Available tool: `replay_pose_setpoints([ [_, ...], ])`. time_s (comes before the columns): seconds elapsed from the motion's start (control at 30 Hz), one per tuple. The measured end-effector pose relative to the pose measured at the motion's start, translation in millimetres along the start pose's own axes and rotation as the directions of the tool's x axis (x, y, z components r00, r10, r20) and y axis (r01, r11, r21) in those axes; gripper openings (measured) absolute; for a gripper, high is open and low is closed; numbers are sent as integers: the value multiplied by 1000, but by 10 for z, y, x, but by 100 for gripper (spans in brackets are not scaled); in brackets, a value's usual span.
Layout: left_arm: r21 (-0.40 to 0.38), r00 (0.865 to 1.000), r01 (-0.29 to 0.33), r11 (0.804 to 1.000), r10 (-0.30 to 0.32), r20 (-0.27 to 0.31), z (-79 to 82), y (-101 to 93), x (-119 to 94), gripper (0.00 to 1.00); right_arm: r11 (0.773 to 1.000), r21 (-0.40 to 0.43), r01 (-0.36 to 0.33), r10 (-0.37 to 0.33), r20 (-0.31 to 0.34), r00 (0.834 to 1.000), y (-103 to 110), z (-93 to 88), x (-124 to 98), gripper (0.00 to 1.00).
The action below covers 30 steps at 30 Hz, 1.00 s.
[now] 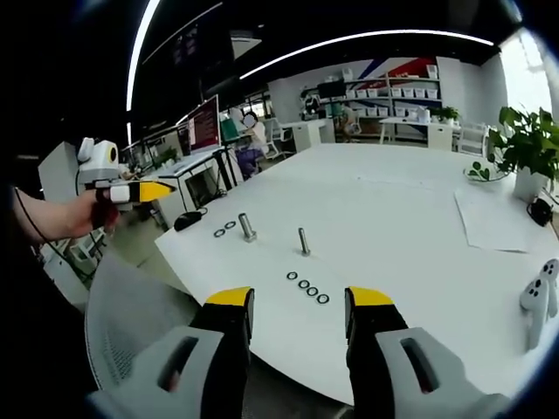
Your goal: Place the washer onto the threaded stud by aligning its center hole with the stud, sliding it down to the base, and recovering from edge contact or off-axis alignment until the washer reaches the visible bottom stop.
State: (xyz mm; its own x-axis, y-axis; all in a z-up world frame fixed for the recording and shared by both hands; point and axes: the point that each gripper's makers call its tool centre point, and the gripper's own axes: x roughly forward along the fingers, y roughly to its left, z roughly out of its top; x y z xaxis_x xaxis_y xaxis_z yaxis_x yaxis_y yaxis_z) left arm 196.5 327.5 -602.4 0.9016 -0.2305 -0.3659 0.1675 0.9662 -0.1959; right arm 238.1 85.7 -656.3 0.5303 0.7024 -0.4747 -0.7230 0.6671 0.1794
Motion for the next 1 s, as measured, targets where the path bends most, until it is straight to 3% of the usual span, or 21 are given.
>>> replay_pose_setpoints([
  [0.83,-5,998,-24,1000,24,-56,-44,151,94,29,1000,-7,-26,26,-9,1000,53,3,169,44],
  [1.0,-12,997,-34,999,33,-76,-111,195,111,29,1000,3,-26,26,-10,1000,66,-14,170,44],
])
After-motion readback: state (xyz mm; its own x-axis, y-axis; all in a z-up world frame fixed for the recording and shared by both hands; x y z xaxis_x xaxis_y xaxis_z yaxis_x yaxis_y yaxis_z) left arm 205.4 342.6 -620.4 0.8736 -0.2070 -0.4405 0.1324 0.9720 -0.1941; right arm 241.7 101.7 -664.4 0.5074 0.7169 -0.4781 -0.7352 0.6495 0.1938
